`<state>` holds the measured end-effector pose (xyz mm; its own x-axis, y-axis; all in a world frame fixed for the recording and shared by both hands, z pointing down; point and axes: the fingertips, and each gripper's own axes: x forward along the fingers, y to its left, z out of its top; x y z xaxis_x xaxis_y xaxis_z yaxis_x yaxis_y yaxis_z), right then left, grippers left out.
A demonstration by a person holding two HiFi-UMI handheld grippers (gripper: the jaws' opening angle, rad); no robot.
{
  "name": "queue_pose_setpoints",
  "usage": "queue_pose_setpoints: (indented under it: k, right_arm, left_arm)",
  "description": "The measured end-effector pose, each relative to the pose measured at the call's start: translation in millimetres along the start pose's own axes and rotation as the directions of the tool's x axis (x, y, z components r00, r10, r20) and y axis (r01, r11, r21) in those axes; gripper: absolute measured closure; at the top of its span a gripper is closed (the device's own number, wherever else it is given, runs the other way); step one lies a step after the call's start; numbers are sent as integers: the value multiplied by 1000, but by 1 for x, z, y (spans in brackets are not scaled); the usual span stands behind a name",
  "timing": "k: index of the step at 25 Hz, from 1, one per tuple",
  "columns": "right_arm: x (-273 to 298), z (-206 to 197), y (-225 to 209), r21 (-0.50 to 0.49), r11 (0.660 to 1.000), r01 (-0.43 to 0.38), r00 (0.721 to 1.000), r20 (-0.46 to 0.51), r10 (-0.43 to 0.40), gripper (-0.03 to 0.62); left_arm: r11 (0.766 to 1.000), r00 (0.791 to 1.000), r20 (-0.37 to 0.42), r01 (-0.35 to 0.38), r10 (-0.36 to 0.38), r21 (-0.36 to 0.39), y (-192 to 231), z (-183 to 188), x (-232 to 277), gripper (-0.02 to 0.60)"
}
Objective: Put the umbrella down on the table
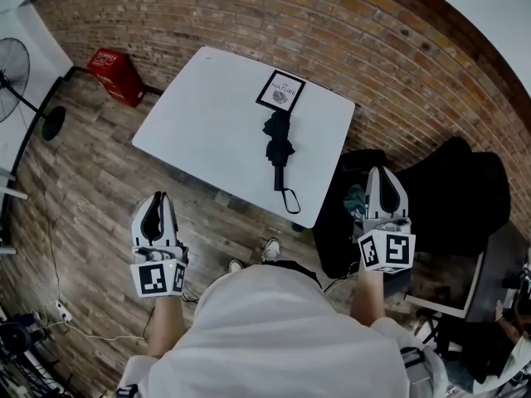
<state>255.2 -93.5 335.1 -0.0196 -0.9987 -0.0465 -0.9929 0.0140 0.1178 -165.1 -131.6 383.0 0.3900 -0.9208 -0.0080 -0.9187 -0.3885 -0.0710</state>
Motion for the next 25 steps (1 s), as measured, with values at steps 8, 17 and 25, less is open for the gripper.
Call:
queue_pose_setpoints:
  k: [8, 17, 25]
  right_arm:
    - [10, -9, 3, 54, 998, -42, 999, -23, 44, 574]
    - [4, -19, -7, 66, 997, -30, 998, -45, 33, 574]
    - [8, -33, -17, 84, 996, -40, 996, -73, 46, 573]
  left_arm:
    - [1000, 1000, 1, -11, 11, 8, -7, 1, 2, 528]
    - [999, 1000, 8, 30, -30, 13, -32, 2, 19, 528]
    - [999, 999, 2, 40, -41, 23, -49, 3, 26, 528]
